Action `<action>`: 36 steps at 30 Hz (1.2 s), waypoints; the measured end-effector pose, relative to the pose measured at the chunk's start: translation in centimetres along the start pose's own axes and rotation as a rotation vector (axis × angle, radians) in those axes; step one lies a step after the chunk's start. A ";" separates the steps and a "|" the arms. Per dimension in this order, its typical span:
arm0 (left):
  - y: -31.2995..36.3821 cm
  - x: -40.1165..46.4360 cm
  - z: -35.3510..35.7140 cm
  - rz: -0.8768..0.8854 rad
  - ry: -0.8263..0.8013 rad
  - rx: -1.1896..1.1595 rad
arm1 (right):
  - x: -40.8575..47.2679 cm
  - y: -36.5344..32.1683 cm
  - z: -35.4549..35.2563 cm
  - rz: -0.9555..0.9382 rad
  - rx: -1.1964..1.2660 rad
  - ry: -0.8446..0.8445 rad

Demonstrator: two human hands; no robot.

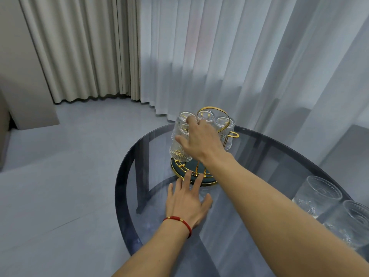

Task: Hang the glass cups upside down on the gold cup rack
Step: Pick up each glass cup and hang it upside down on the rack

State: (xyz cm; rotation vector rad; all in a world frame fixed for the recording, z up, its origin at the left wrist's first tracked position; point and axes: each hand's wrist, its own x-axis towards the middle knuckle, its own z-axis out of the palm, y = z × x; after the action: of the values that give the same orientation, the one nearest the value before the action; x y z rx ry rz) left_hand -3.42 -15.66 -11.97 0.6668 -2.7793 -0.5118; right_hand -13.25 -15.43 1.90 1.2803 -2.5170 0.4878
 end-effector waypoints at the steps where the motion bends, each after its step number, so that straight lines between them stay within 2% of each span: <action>1: 0.0 0.0 0.0 0.002 0.002 0.000 | -0.2 0.0 0.2 -0.006 -0.027 0.017; 10: 0.5 -0.3 -0.7 0.002 0.014 0.024 | -2.1 1.5 0.8 -0.008 -0.179 0.060; 14: 2.2 -0.7 -1.6 0.010 0.111 -0.032 | -4.9 3.5 -0.3 -0.083 -0.058 0.263; 17: 5.0 -1.4 -2.5 0.143 0.137 -0.285 | -8.4 7.0 -1.3 -0.085 0.009 0.372; 20: 7.5 -2.4 -3.1 0.308 0.069 -0.524 | -12.6 11.8 -2.2 0.031 0.034 0.426; 26: 9.7 -3.2 -3.2 0.371 -0.018 -0.610 | -21.3 19.8 -3.8 0.346 0.022 0.418; 31: 10.8 -3.2 -2.5 0.166 -0.145 -0.936 | -24.2 23.2 -4.8 0.641 -0.134 0.344; 33: 11.1 -2.9 -2.2 0.081 -0.186 -1.061 | -25.1 24.0 -4.6 0.748 -0.042 0.358; 36: 11.8 -2.8 -1.7 0.002 -0.229 -1.142 | -26.0 25.3 -4.3 0.814 0.202 0.439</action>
State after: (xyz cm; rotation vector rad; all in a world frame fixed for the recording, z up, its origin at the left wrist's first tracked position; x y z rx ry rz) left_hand -5.07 -4.90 -6.26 0.3118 -2.0820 -1.9977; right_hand -18.68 19.13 -8.70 0.0858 -2.5257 1.0693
